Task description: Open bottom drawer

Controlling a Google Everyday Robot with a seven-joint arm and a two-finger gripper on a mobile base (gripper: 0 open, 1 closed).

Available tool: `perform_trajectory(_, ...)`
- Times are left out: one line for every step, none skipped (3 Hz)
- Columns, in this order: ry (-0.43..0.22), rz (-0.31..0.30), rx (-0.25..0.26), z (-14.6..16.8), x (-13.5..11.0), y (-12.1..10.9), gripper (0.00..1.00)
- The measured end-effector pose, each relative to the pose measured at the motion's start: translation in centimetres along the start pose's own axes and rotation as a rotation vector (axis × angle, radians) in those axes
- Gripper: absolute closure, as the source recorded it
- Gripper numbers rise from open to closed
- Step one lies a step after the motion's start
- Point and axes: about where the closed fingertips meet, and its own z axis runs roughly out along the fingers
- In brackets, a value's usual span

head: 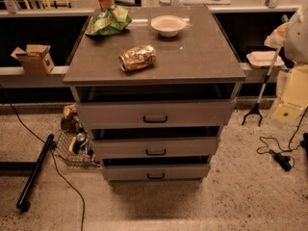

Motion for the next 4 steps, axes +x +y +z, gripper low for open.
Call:
perform_trajectory(0.0,0.0,0.0,0.0,0.0,0.0,0.0)
perform_trajectory(-0.016,-0.022,-0.043,3.8,-0.1,0.8,0.0)
perform_trajectory(-0.077,-0.052,-0.136,11.7,-0.7,3.2,0.0)
perform_trajectory(-0.182,-0.05,-0.224,20.6,-2.2,6.1,0.0)
